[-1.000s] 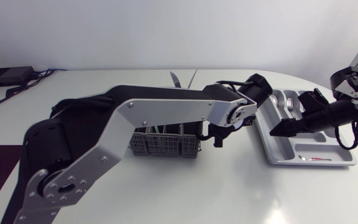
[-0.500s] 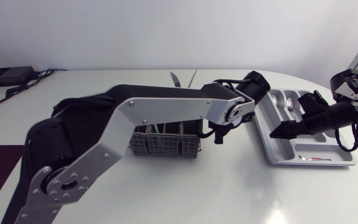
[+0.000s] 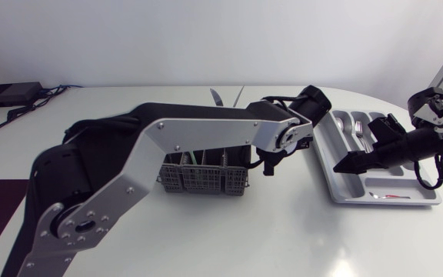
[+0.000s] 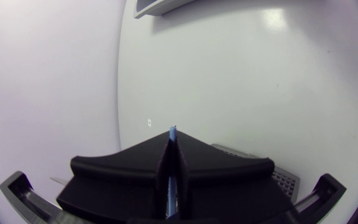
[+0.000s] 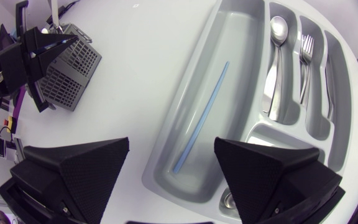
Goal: Unload the cutlery basket into the drawer organizer.
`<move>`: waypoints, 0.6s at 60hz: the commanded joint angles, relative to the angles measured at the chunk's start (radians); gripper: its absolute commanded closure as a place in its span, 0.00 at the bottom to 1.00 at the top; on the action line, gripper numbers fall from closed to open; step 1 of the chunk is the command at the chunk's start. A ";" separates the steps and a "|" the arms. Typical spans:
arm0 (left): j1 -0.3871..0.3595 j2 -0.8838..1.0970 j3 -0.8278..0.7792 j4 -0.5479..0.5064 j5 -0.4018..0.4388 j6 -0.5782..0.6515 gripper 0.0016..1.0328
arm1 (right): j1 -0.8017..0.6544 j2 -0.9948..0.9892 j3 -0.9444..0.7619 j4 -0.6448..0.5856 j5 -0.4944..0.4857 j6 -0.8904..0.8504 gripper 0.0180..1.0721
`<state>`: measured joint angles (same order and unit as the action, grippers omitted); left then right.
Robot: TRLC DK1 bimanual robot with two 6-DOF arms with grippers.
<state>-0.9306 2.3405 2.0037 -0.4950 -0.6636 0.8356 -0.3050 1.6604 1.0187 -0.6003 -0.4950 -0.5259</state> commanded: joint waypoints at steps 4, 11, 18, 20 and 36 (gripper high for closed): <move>-0.001 -0.012 0.024 0.006 -0.011 0.020 0.97 | 0.000 -0.017 -0.026 0.005 -0.005 -0.022 0.06; -0.001 -0.032 0.021 0.015 -0.010 0.026 0.97 | 0.001 -0.024 -0.029 0.004 -0.004 -0.020 0.06; -0.001 -0.047 0.020 0.021 -0.010 0.045 0.97 | 0.004 -0.028 -0.031 0.004 -0.004 -0.019 0.06; -0.001 -0.050 0.020 0.022 -0.010 0.048 0.97 | 0.006 -0.028 -0.032 0.004 -0.004 -0.017 0.06; -0.001 -0.075 0.029 0.024 -0.010 0.086 0.97 | 0.014 -0.034 -0.037 0.004 -0.001 -0.016 0.06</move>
<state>-0.9306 2.3135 2.0037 -0.4751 -0.6636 0.8810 -0.3000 1.6466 1.0073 -0.5983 -0.4942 -0.5285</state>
